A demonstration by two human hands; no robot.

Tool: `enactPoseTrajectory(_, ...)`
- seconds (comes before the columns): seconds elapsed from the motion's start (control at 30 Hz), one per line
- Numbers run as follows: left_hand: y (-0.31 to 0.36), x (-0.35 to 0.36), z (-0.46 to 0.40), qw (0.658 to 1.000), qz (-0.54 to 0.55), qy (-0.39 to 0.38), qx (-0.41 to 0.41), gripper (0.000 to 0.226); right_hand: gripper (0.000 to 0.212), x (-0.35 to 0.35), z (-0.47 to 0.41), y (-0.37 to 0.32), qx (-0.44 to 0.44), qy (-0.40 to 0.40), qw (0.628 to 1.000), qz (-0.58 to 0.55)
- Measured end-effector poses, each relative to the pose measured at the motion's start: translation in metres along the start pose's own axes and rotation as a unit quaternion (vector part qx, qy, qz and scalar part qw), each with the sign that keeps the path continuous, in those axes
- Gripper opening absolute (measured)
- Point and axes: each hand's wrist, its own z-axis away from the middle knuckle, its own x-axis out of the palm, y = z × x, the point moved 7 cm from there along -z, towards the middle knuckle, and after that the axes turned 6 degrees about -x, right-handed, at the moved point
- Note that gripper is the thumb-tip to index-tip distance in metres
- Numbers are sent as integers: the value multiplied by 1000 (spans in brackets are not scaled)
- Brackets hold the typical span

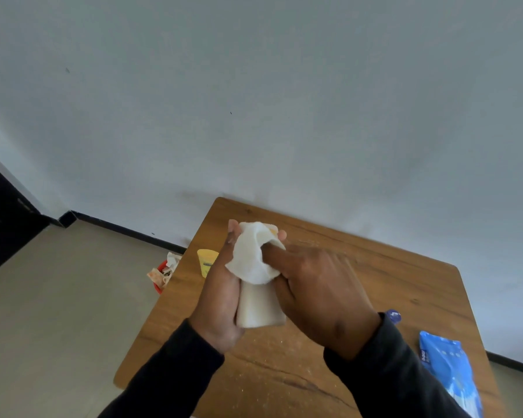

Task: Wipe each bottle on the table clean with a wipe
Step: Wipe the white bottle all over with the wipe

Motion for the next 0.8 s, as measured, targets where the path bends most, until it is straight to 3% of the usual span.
enactPoseTrajectory(0.13, 5, -14, -3, 1000, -14, 8, -11, 78, 15, 11, 1, -10, -1, -40, 999, -3)
enactPoseTrajectory(0.3, 13, -15, -1, 1000, -22, -11, 8, 61, 27, 4, -16, 3, 46, -23, 999, 6)
enactPoseTrajectory(0.47, 31, -39, -7, 1000, -24, 3, 21, 73, 14, 7, -18, -21, 13, -40, 999, 23)
enactPoseTrajectory(0.6, 41, -38, -6, 999, -34, -25, 19, 60, 8, 0, -33, -15, 43, -8, 999, 5)
enactPoseTrajectory(0.8, 56, -55, -10, 999, -36, -37, 12, 66, 16, 6, -33, -33, 28, -7, 1000, -9)
